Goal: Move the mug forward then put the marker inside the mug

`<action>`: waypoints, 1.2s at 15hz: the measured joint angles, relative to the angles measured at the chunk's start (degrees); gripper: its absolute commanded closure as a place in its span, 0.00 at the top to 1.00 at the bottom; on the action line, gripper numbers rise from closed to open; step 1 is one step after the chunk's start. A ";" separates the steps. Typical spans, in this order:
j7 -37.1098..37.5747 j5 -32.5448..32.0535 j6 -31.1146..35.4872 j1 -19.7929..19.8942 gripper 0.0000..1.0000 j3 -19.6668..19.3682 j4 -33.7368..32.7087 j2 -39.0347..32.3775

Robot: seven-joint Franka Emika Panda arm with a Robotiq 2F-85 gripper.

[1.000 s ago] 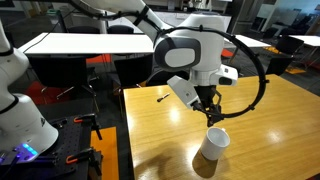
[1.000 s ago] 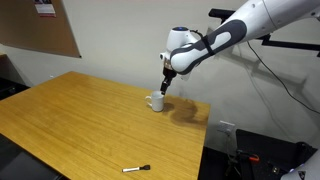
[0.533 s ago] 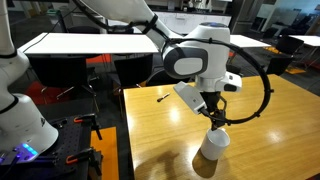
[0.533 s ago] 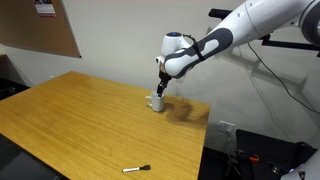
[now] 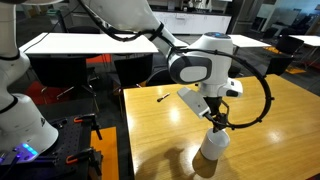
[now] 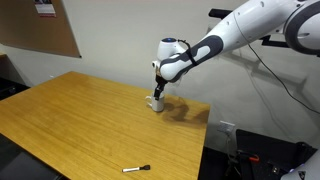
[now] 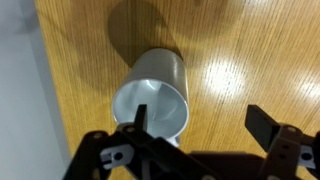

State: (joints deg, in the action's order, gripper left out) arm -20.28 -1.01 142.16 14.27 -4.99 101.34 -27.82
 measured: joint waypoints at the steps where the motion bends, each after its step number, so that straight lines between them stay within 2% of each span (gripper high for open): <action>1: -0.80 0.02 0.00 0.31 1.00 0.31 -0.42 -0.45; 12: -7.99 1.84 -0.64 4.51 1.00 4.40 -4.28 -4.76; 18: -9.91 2.04 -1.77 4.84 1.00 4.71 -6.27 -7.00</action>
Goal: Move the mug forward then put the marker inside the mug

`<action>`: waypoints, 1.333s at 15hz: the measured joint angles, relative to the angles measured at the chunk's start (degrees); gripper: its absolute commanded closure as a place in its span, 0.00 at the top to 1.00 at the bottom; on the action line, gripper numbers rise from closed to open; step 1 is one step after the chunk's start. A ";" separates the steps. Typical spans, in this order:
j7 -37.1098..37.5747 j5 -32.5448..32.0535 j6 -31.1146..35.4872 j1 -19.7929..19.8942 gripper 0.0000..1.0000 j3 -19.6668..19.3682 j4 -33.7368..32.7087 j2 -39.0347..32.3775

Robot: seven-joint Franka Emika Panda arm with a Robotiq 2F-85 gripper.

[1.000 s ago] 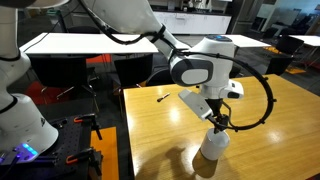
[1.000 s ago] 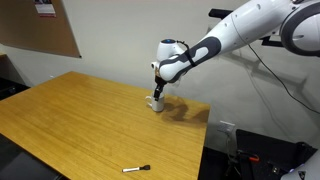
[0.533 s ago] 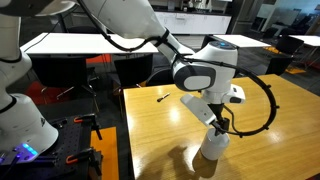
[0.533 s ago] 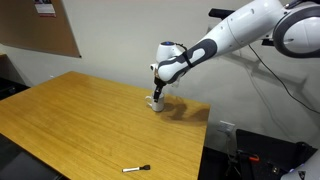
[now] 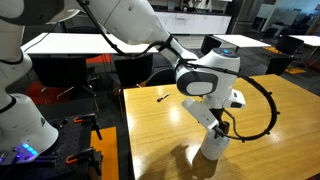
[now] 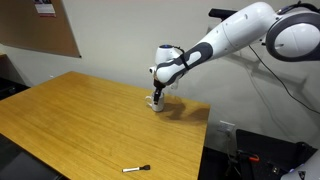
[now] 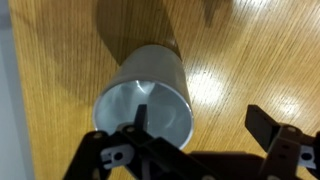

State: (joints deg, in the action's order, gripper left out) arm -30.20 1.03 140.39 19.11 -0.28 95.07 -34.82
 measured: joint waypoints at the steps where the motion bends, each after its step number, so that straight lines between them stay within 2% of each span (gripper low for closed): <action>1: -0.01 0.00 -0.14 0.00 1.00 0.02 -0.29 -0.33; 2: -0.01 0.00 -0.27 0.00 0.92 0.03 -0.60 -0.65; 3: -0.02 0.00 -0.43 0.00 0.74 0.05 -0.93 -0.96; 12: -0.04 0.00 -2.29 0.00 0.05 0.13 -3.40 -2.68; 14: -0.04 0.00 -2.58 0.00 0.00 0.14 -3.87 -2.86; 20: -0.11 -0.01 -4.13 -0.01 0.02 0.15 -5.32 -3.49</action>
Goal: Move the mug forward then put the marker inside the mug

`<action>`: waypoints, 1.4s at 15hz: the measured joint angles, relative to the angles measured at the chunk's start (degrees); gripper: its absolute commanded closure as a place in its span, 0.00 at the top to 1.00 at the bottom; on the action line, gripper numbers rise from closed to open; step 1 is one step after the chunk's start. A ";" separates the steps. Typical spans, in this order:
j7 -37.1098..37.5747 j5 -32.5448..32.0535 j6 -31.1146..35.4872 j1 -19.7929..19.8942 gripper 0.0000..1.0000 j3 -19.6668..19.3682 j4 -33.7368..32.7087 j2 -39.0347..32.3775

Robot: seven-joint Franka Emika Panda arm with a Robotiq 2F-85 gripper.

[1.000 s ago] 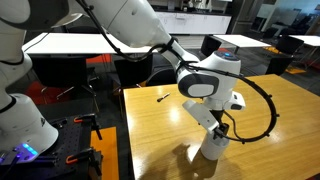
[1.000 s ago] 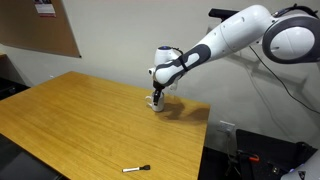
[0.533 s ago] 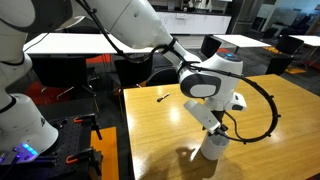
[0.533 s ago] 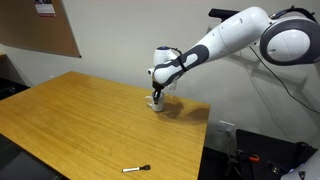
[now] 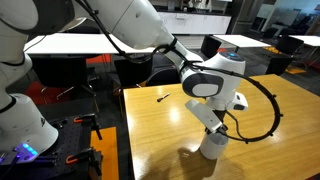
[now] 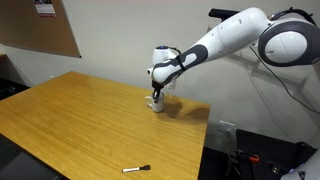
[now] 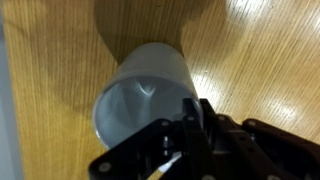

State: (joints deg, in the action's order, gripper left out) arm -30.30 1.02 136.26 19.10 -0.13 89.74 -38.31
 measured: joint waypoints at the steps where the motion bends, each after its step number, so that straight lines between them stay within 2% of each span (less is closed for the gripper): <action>1: -0.13 0.00 -0.35 -0.01 0.02 0.03 -0.28 -0.11; 9: -3.36 -0.24 -3.02 -0.51 0.02 1.02 -1.95 -0.67; 21: -3.71 -5.39 -4.77 -5.05 0.02 1.08 -4.01 -1.83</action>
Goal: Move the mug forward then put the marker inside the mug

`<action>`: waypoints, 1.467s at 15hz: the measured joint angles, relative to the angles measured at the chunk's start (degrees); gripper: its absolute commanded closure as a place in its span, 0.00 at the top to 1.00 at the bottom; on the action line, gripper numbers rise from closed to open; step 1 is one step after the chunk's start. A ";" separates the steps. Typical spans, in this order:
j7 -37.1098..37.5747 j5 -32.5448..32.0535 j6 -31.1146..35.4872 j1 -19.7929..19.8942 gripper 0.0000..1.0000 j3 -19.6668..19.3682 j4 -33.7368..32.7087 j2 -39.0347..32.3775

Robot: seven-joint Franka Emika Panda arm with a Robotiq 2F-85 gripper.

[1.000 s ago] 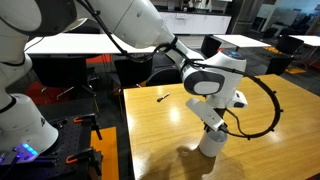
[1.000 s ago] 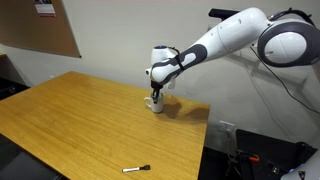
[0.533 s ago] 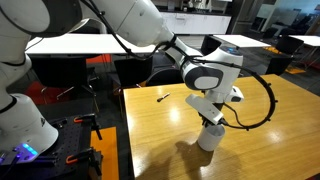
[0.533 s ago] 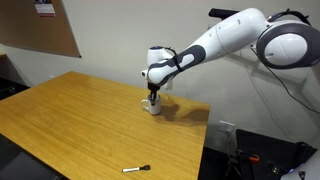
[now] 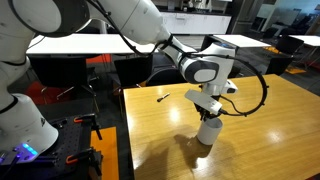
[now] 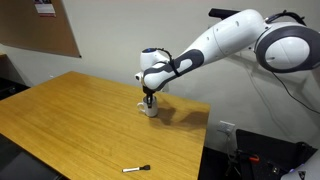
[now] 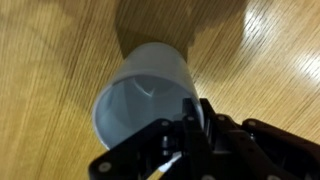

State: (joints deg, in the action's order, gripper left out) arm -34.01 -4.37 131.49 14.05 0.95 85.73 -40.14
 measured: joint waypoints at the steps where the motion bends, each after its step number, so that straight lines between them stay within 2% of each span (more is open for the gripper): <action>1: -0.09 -0.36 0.00 -0.40 0.02 0.00 -0.09 -0.07; 10: -1.02 -1.41 -0.02 -2.58 0.02 0.01 -0.53 -0.37; 22: -2.73 -1.35 -0.02 -2.86 0.02 1.47 -0.56 -0.38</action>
State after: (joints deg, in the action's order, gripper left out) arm -36.75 -5.72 131.47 11.18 2.42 85.17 -40.51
